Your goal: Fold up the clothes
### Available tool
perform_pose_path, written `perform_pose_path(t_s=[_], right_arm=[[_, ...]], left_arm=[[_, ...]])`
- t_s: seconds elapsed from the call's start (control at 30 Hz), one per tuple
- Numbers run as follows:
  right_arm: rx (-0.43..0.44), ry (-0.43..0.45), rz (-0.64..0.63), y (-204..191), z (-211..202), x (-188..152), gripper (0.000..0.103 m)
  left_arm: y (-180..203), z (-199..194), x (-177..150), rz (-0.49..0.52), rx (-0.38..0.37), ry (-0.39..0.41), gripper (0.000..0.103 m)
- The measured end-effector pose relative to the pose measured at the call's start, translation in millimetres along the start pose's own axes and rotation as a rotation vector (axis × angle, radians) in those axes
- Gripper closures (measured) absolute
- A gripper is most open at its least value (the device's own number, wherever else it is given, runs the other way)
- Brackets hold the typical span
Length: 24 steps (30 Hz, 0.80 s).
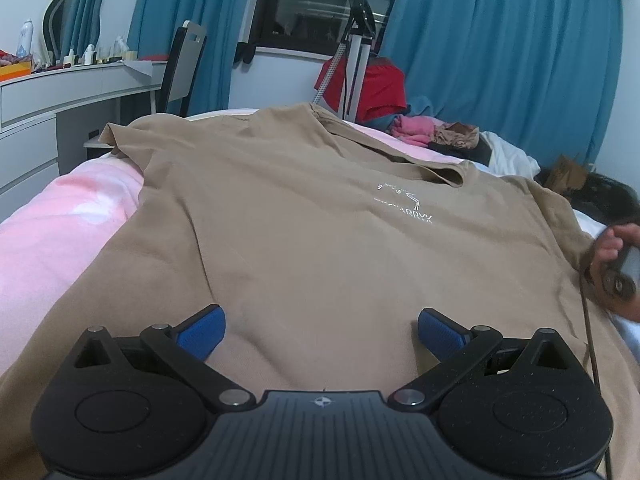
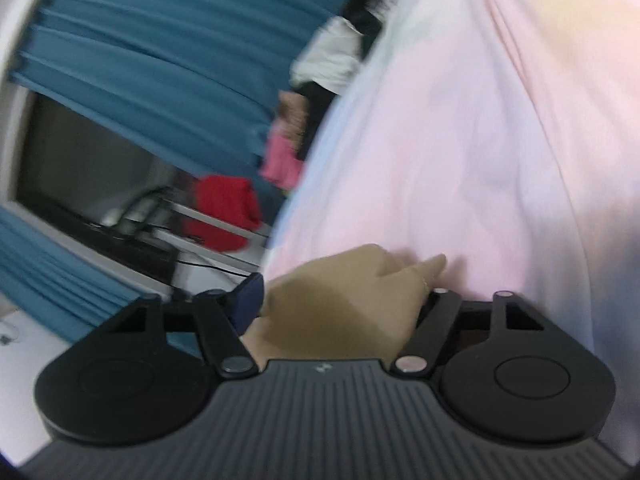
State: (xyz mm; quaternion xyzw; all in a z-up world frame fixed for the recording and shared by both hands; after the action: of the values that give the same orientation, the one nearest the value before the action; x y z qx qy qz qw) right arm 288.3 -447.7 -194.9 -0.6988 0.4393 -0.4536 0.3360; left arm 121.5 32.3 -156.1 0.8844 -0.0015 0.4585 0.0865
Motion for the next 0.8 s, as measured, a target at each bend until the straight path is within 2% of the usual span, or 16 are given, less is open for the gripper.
perform_pose_path(t_s=[0.03, 0.1, 0.13, 0.17, 0.4, 0.7, 0.73, 0.77, 0.8], right_arm=[[-0.034, -0.022, -0.007, -3.4, 7.1, 4.7, 0.042], [-0.037, 0.020, -0.089, -15.5, -1.2, 9.4, 0.056], [-0.039, 0.040, -0.130, -21.5, -5.4, 11.7, 0.078], [-0.040, 0.061, -0.171, -27.6, -9.6, 14.1, 0.095], [-0.047, 0.201, -0.448, -68.8, -38.6, 30.0, 0.095], [0.080, 0.065, -0.251, -19.6, -33.6, 15.9, 0.089], [0.094, 0.050, -0.229, -14.2, -33.0, 14.3, 0.081], [0.108, 0.035, -0.207, -8.7, -32.5, 12.8, 0.060], [0.122, 0.020, -0.184, -3.3, -32.0, 11.2, 0.047]], left_arm=[[0.2, 0.3, -0.2, 0.003, 0.001, 0.000, 0.000], [1.0, 1.0, -1.0, 0.008, 0.003, 0.001, 0.000], [1.6, 1.6, -1.4, 0.011, 0.004, 0.000, 0.000], [1.8, 1.8, -1.6, 0.013, 0.005, 0.001, 0.000], [0.6, 1.2, -2.1, 0.011, -0.001, 0.002, 0.000], [-0.2, 0.7, -1.5, 0.011, -0.006, 0.004, 0.000], [-0.2, 0.8, -1.5, 0.012, -0.006, 0.003, 0.000], [-0.4, 0.9, -1.4, 0.012, -0.006, 0.003, 0.000], [-0.7, 1.0, -1.4, 0.011, -0.007, 0.003, 0.000]])
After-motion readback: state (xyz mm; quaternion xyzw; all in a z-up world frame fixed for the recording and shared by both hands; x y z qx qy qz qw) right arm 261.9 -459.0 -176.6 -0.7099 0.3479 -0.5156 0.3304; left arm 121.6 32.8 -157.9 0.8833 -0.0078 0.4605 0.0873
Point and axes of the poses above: each gripper's, at about its wrist camera, not at the fingertips, and z roughly the way its jaws point, y to its right, x to its top, the point moved 1 cm from there along z, roughly the way its jaws point, and after that the axes turned 3 degrees about -y, right-handed, at the moved point
